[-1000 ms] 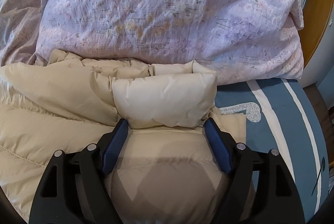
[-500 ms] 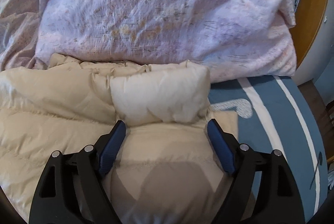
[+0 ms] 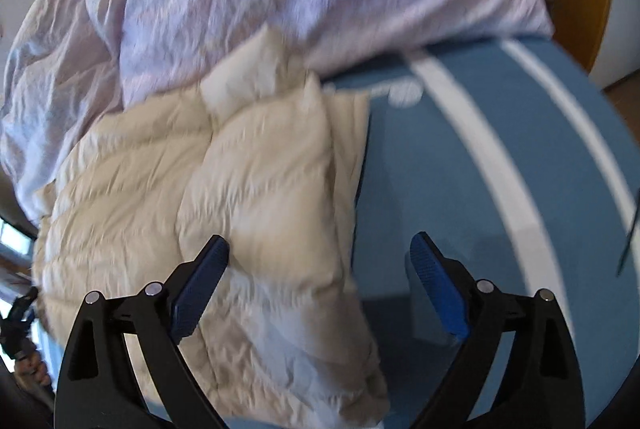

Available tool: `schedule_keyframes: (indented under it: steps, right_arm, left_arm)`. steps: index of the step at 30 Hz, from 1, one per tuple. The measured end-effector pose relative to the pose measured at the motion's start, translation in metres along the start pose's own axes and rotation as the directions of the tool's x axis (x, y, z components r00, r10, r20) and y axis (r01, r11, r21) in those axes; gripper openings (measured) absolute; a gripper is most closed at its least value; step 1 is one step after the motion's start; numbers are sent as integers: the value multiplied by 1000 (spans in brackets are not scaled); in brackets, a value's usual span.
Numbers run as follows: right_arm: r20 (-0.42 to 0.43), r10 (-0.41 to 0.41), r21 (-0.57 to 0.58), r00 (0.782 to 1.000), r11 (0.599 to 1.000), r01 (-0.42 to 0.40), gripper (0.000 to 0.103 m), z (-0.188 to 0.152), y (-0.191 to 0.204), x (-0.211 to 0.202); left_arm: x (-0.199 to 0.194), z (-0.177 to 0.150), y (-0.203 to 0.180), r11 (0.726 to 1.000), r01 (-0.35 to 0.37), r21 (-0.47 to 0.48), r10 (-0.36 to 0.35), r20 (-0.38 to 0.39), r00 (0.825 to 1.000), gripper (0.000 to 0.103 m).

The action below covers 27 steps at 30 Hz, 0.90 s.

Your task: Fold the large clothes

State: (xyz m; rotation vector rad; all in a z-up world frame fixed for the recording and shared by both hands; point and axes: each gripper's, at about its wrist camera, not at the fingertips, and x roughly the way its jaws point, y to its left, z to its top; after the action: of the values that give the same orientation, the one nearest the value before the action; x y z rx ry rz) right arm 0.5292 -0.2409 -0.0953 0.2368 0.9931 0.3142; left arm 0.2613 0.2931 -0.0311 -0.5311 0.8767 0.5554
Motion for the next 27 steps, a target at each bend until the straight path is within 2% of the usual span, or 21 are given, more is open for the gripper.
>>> schedule_keyframes:
  steps: [1, 3, 5, 8, 13, 15, 16, 17, 20, 21, 23, 27]
  right_arm:
    - [-11, 14, 7, 1000, 1000, -14, 93, -10, 5, 0]
    - [-29, 58, 28, 998, 998, -58, 82, -16, 7, 3]
    - [-39, 115, 55, 993, 992, -113, 79, -20, 5, 5]
    - [-29, 131, 49, 991, 990, -130, 76, -25, 7, 2]
    - [-23, 177, 73, 984, 982, -175, 76, -31, 6, -4]
    - [-21, 213, 91, 977, 973, -210, 61, -32, 5, -6]
    - [-24, 235, 105, 972, 967, -231, 57, -35, 2, -7]
    - [-25, 246, 113, 969, 964, -242, 49, -39, -1, -8]
    - [-28, 281, 130, 959, 953, -275, 33, -44, -1, -10]
    - [-22, 293, 131, 956, 949, -287, 28, -44, 0, -12]
    - [-13, 311, 136, 950, 942, -307, 23, -47, 0, -17]
    - [-12, 330, 120, 944, 938, -327, 18, -54, 10, -29]
  left_arm:
    - [1, -2, 1, 1000, 16, -13, -16, -11, 1000, 96]
    - [4, -8, 2, 998, 60, -36, -61, -33, 998, 88]
    - [7, -12, -1, 993, 104, -48, -106, -49, 993, 79]
    - [11, -15, -7, 988, 142, -58, -145, -66, 987, 72]
    - [9, -17, -16, 990, 129, -52, -131, -49, 990, 73]
    - [8, -18, -17, 988, 141, -60, -144, -42, 989, 69]
    - [8, -18, -18, 982, 173, -70, -177, -46, 983, 56]
    - [8, -18, -17, 980, 184, -81, -188, -49, 981, 48]
    - [5, -19, -14, 975, 202, -98, -207, -43, 978, 32]
    - [3, -19, -13, 972, 211, -104, -216, -41, 976, 29]
    - [-3, -20, -10, 968, 228, -108, -233, -36, 972, 21]
    - [-19, -23, -4, 967, 237, -93, -241, -29, 970, 17]
